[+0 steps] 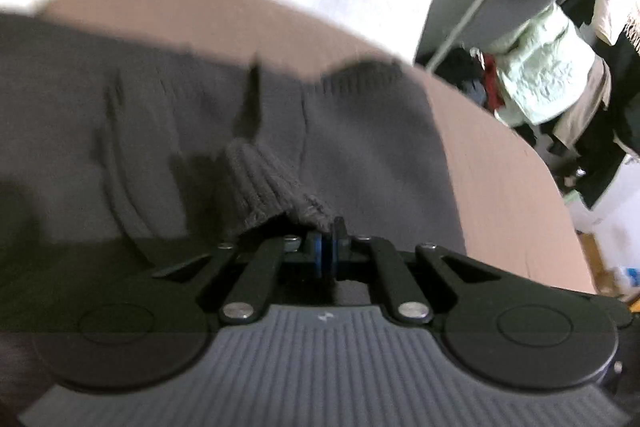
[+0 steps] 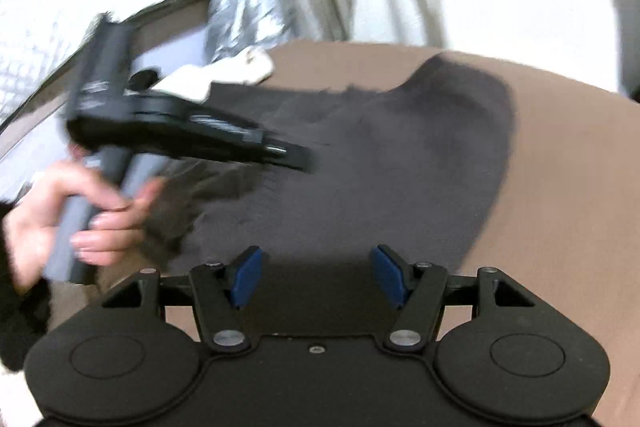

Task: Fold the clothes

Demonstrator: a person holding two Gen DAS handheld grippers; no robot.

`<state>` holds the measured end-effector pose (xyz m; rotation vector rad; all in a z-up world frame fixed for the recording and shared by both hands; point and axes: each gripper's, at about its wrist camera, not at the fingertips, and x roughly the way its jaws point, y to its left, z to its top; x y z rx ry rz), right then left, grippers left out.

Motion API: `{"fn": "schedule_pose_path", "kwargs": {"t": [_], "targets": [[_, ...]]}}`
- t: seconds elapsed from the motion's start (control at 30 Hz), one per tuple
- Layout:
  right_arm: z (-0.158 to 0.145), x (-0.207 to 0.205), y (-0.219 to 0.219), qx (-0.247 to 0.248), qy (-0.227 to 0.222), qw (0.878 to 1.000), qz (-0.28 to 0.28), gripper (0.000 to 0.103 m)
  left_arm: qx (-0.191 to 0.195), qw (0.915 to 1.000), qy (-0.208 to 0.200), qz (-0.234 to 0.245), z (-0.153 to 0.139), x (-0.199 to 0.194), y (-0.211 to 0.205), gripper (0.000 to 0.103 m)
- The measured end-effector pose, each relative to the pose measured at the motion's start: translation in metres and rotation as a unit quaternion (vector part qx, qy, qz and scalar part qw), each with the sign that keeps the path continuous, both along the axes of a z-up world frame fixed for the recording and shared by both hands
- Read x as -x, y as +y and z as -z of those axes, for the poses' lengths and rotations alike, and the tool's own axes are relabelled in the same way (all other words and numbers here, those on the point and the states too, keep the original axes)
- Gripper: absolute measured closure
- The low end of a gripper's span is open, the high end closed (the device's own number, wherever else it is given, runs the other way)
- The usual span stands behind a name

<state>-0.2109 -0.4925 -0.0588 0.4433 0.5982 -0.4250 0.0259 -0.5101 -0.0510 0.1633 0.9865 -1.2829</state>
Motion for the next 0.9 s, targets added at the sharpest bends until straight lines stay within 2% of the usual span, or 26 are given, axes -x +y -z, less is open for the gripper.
{"fn": "schedule_pose_path", "kwargs": {"t": [0.1,0.2,0.27,0.37,0.43,0.47,0.57,0.6,0.63,0.67,0.77,0.8,0.87,0.9], "targets": [[-0.007,0.008,-0.015,0.009,-0.008,0.999,0.031,0.035,-0.039,0.9991,-0.009,-0.015,0.002,-0.001,0.001,0.099],[-0.016,-0.006,-0.036,0.063,-0.001,0.997,0.037,0.035,-0.079,0.9963,-0.017,-0.029,0.005,-0.002,0.002,0.098],[-0.021,-0.025,-0.057,0.086,0.005,0.995,0.043,0.035,-0.099,0.9939,0.018,-0.044,0.016,-0.011,-0.002,0.095],[-0.020,-0.063,-0.083,0.099,0.014,0.994,0.053,0.037,-0.084,0.9928,0.066,-0.055,0.011,-0.026,0.000,0.092],[-0.016,-0.090,-0.099,0.118,0.035,0.992,0.039,0.037,-0.069,0.9924,0.085,-0.056,0.009,-0.031,0.005,0.082],[-0.012,-0.105,-0.102,0.131,0.050,0.989,0.039,0.039,-0.060,0.9920,0.097,-0.054,0.010,-0.034,0.009,0.081],[0.016,-0.147,-0.131,0.124,0.113,0.984,0.053,0.039,-0.030,0.9883,0.144,-0.041,0.010,-0.046,0.025,0.064],[0.024,-0.152,-0.137,0.102,0.124,0.985,0.056,0.038,-0.017,0.9881,0.150,-0.031,0.007,-0.047,0.029,0.056],[0.036,-0.157,-0.143,0.077,0.133,0.987,0.052,0.038,-0.005,0.9885,0.150,-0.018,0.002,-0.047,0.032,0.052],[0.039,-0.159,-0.140,0.086,0.134,0.986,0.048,0.038,0.004,0.9893,0.146,-0.001,-0.003,-0.044,0.032,0.050],[0.035,-0.159,-0.126,0.126,0.136,0.982,0.042,0.038,0.016,0.9910,0.124,0.047,-0.014,-0.027,0.028,0.035],[0.027,-0.152,-0.118,0.131,0.123,0.982,0.050,0.038,0.009,0.9917,0.115,0.058,-0.014,-0.021,0.024,0.030],[0.012,-0.136,-0.102,0.127,0.093,0.986,0.056,0.037,-0.012,0.9927,0.094,0.075,-0.013,-0.009,0.015,0.029],[0.005,-0.126,-0.094,0.118,0.077,0.989,0.054,0.037,-0.036,0.9936,0.074,0.077,-0.010,-0.003,0.012,0.029]]}}
